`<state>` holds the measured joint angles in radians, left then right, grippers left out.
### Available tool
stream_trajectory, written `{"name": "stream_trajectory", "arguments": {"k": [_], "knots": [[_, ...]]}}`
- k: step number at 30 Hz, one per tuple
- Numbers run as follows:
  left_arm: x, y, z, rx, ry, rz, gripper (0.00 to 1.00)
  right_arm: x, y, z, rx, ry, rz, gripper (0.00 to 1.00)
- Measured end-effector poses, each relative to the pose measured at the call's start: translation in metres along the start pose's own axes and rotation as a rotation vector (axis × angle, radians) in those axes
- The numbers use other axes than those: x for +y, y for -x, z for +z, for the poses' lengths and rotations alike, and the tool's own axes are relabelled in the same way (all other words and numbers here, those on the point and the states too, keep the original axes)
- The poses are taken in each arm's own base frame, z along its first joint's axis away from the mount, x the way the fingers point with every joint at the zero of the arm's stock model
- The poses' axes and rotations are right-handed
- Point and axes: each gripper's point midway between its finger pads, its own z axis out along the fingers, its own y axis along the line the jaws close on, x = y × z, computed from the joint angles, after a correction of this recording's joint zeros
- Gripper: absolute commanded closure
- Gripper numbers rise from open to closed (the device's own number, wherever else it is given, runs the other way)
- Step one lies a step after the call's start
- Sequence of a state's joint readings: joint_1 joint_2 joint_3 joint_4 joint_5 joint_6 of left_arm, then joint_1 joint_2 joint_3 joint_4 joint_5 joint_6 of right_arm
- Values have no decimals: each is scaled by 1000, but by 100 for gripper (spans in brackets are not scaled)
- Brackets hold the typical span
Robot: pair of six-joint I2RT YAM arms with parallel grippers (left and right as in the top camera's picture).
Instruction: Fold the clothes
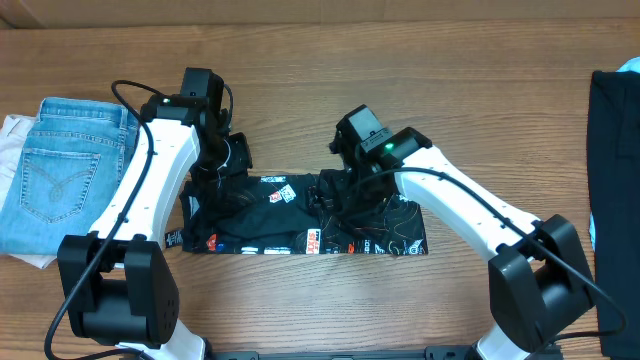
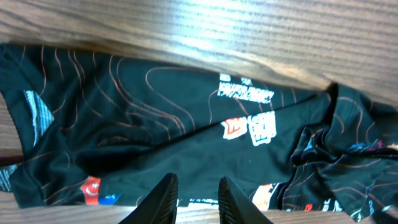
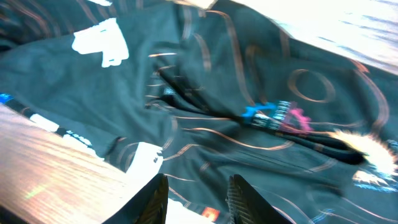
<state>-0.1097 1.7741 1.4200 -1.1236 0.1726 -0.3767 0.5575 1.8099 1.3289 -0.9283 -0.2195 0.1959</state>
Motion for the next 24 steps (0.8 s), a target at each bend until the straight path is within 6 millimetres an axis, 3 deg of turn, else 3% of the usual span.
{"name": "stream_trajectory", "arguments": {"k": [5,11,17,19,22,24], "knots": [[2,-5,0,19,8,11,72,-35,7,-7,-20,-76,73,64],[11,-11,-1,42,55,8,70,-68,0,-17,1,-146,147,64],[19,-13,-1,44,97,8,69,-61,-1,-16,10,-113,111,56],[20,-12,-1,42,102,8,69,-54,1,-15,6,-95,86,55],[20,-12,-1,40,106,8,69,-43,1,-12,4,-73,38,44],[20,-11,-1,37,108,9,68,-34,1,-10,2,-60,-8,42]]}}
